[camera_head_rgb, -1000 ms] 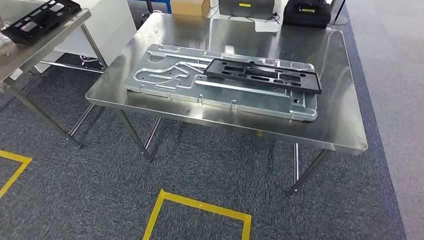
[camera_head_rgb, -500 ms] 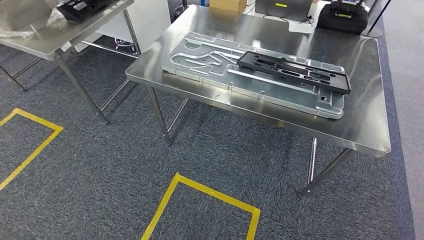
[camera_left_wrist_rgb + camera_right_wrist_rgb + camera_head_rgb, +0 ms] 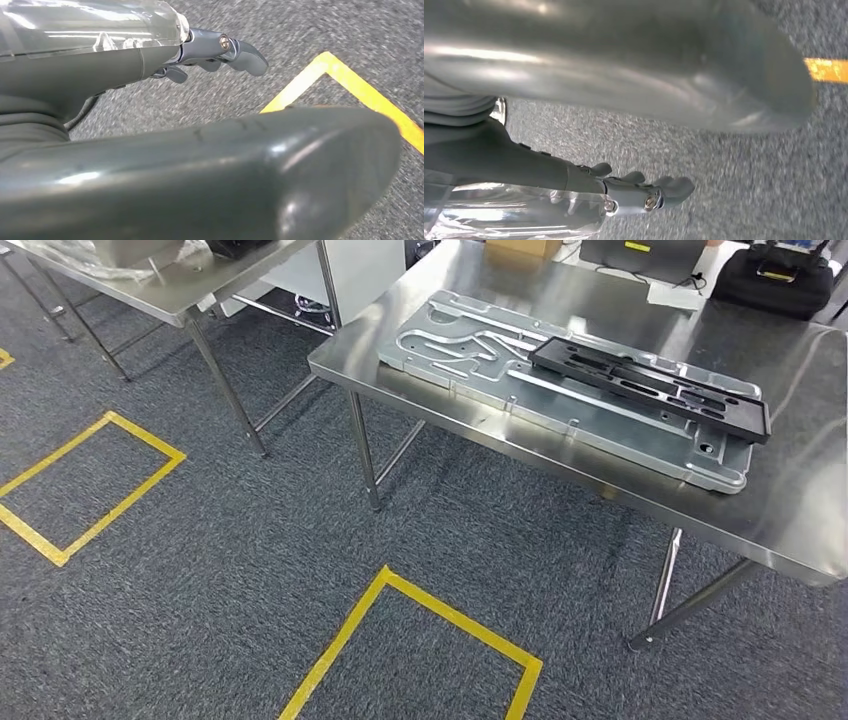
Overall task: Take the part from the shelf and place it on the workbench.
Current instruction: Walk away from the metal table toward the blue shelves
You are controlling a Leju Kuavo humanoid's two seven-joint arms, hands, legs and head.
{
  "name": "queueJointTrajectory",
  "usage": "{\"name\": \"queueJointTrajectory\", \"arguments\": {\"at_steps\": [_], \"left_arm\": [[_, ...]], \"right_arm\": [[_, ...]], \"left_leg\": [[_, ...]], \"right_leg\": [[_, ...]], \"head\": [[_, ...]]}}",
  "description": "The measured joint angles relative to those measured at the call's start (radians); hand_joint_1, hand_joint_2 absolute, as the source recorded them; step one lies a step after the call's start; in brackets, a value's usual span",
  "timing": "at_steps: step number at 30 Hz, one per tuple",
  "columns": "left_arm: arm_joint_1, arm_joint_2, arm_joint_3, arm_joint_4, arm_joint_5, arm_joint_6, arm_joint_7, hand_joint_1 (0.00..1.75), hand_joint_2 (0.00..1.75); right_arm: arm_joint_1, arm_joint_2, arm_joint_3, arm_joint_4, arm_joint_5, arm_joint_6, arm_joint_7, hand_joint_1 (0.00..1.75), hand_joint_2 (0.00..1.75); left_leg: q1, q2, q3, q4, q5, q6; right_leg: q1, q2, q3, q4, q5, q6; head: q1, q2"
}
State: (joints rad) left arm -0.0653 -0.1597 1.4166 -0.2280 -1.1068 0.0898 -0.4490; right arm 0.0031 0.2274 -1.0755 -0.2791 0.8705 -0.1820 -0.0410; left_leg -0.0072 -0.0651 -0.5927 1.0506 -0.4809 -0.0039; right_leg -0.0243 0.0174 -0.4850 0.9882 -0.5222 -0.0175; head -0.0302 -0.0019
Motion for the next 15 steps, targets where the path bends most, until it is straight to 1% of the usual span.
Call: {"name": "queueJointTrajectory", "arguments": {"at_steps": [1,2,3,4,5,6,7,8,9,10,11,12,13,14,15], "left_arm": [[-0.001,-0.001,-0.001,0.0,-0.004,0.001,0.0,0.0,0.0],[-0.002,-0.002,-0.003,0.0,-0.007,0.001,0.0,0.0,0.0],[-0.002,-0.004,-0.004,0.0,-0.009,0.001,0.0,0.0,0.0],[-0.002,-0.005,-0.005,0.0,-0.01,0.002,0.0,0.0,0.0],[-0.001,-0.006,-0.005,0.0,-0.011,0.002,0.0,0.0,0.0],[0.0,-0.006,-0.006,0.0,-0.011,0.003,0.0,0.0,0.0],[0.0,-0.006,-0.006,0.0,-0.011,0.004,0.0,0.0,0.0],[-0.001,-0.007,-0.006,0.0,-0.011,0.004,0.0,0.0,0.0],[-0.002,-0.007,-0.007,0.0,-0.011,0.005,-0.001,0.0,0.0],[-0.003,-0.007,-0.007,0.0,-0.011,0.006,-0.001,0.0,0.0],[-0.003,-0.007,-0.007,0.0,-0.011,0.006,-0.002,0.0,0.0],[-0.003,-0.008,-0.007,0.0,-0.01,0.007,-0.003,0.0,0.0],[-0.002,-0.009,-0.007,0.0,-0.01,0.008,-0.003,0.0,0.0],[-0.001,-0.01,-0.007,0.0,-0.009,0.009,-0.003,0.0,0.0],[0.0,-0.012,-0.007,0.0,-0.008,0.01,-0.003,0.0,0.0]], "right_arm": [[0.001,0.0,0.001,0.002,0.004,0.014,0.002,0.0,0.0],[0.003,-0.001,0.001,0.004,0.01,0.026,0.004,0.0,0.0],[0.005,-0.002,0.002,0.005,0.016,0.036,0.006,0.0,0.0],[0.006,-0.003,0.003,0.007,0.024,0.043,0.008,0.0,0.0],[0.006,-0.004,0.004,0.008,0.032,0.047,0.01,0.0,0.0],[0.006,-0.005,0.006,0.008,0.039,0.051,0.013,0.0,0.0],[0.005,-0.006,0.009,0.009,0.047,0.054,0.016,0.0,0.0],[0.005,-0.006,0.013,0.009,0.054,0.056,0.021,0.0,0.0],[0.005,-0.007,0.016,0.009,0.06,0.058,0.025,0.0,0.0],[0.005,-0.007,0.018,0.01,0.066,0.059,0.029,0.0,0.0],[0.004,-0.008,0.02,0.011,0.07,0.06,0.034,0.0,0.0],[0.002,-0.008,0.021,0.012,0.074,0.063,0.037,0.0,0.0],[0.001,-0.009,0.022,0.012,0.078,0.065,0.04,0.0,0.0],[0.0,-0.01,0.022,0.012,0.082,0.069,0.043,0.0,0.0],[0.0,-0.011,0.022,0.012,0.085,0.072,0.045,0.0,0.0]], "left_leg": [[0.003,0.023,-0.025,0.055,-0.034,-0.006],[0.006,0.041,-0.055,0.124,-0.07,-0.012],[0.01,0.05,-0.083,0.191,-0.098,-0.017],[0.013,0.055,-0.098,0.231,-0.107,-0.021],[0.015,0.058,-0.095,0.234,-0.097,-0.024],[0.017,0.063,-0.071,0.196,-0.069,-0.024],[0.018,0.073,-0.03,0.125,-0.034,-0.022],[0.016,0.091,0.013,0.05,-0.012,-0.019],[0.011,0.107,0.044,-0.006,0.004,-0.012],[0.006,0.12,0.061,-0.04,0.008,-0.004],[0.001,0.124,0.063,-0.05,0.004,0.004],[-0.002,0.117,0.058,-0.052,0.007,0.011],[0.001,0.108,0.058,-0.059,0.009,0.018],[0.004,0.098,0.059,-0.066,0.013,0.025],[0.007,0.089,0.06,-0.073,0.018,0.032]], "right_leg": [[0.001,-0.014,-0.002,0.0,0.002,-0.004],[0.003,-0.028,-0.005,0.001,0.002,-0.006],[0.004,-0.042,-0.007,0.002,0.002,-0.006],[0.005,-0.056,-0.009,0.004,0.002,-0.006],[0.005,-0.069,-0.009,0.005,0.001,-0.006],[0.005,-0.08,-0.009,0.006,0.0,-0.005],[0.005,-0.09,-0.007,0.006,-0.002,-0.002],[0.006,-0.1,-0.004,0.006,-0.003,0.0],[0.007,-0.108,-0.002,0.006,-0.004,0.004],[0.009,-0.116,0.0,0.005,-0.005,0.009],[0.01,-0.124,0.001,0.005,-0.005,0.015],[0.011,-0.132,0.004,0.003,-0.005,0.021],[0.01,-0.133,0.006,0.003,-0.007,0.028],[0.01,-0.121,0.004,0.012,-0.016,0.033],[0.01,-0.097,-0.007,0.039,-0.037,0.037]], "head": [[-0.003,0.0],[-0.005,0.0],[-0.005,0.0],[-0.005,0.0],[-0.005,0.0],[-0.005,0.0],[-0.005,0.0],[-0.005,0.0],[-0.005,0.0],[-0.005,0.0],[-0.005,0.0],[-0.005,0.0],[-0.005,0.0],[-0.004,0.0],[-0.003,0.0]]}}
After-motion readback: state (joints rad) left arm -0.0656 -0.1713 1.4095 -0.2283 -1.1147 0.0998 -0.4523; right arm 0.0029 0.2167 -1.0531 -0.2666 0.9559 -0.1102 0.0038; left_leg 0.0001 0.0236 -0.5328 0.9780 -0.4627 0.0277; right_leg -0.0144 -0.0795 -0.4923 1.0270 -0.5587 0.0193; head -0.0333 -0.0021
